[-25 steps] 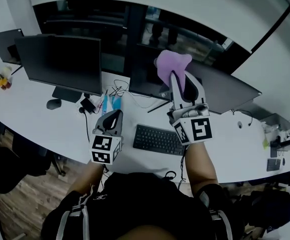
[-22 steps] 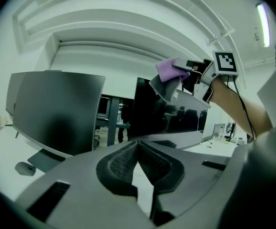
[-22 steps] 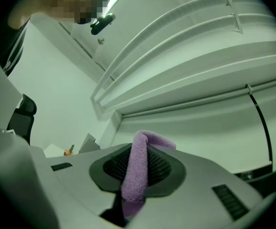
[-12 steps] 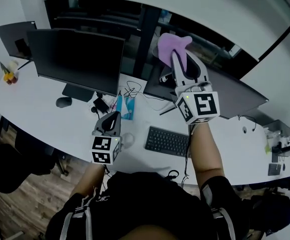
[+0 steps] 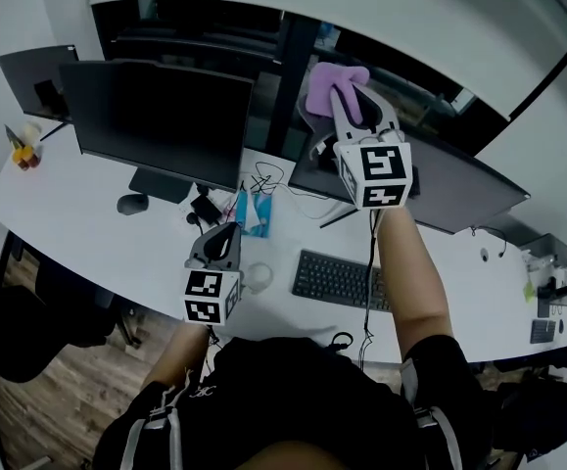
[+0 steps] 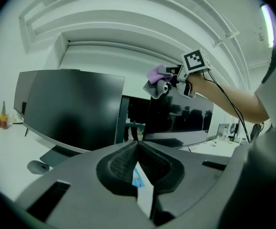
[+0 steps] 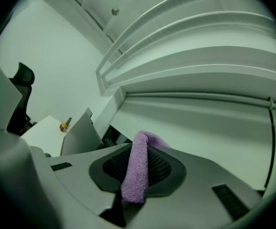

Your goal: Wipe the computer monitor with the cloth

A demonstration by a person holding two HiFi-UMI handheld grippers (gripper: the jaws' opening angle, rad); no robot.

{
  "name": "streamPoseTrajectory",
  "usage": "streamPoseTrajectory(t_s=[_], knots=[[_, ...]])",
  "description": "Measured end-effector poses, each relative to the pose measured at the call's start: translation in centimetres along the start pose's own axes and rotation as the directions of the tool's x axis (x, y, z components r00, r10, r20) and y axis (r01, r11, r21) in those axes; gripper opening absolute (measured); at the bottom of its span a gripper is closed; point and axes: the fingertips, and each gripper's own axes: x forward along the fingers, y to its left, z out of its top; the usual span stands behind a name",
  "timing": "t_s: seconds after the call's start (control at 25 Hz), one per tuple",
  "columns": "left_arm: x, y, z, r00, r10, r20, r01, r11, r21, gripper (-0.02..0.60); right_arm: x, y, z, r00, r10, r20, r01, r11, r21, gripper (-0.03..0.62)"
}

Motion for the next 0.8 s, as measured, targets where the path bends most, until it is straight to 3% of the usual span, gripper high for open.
streamPoseTrajectory(t_s=[0.24,0.8], knots=[[0.2,-0.1,-0.7,0.999,-0.019,-0.031,0.019,1.000,0.014,0.014,0.3,-1.6,-2.0,0.992,-0.029,-0.121,0.021,0.998,-0.067,0.092],[1.0,-2.5,-0.4,0.998,-0.048,-0.045,0.050,0.998,0.042,0.014,-3.4,-7.6,-5.1,0.964,-0.055,-0.260,0.080,0.993,0.087,0.092]])
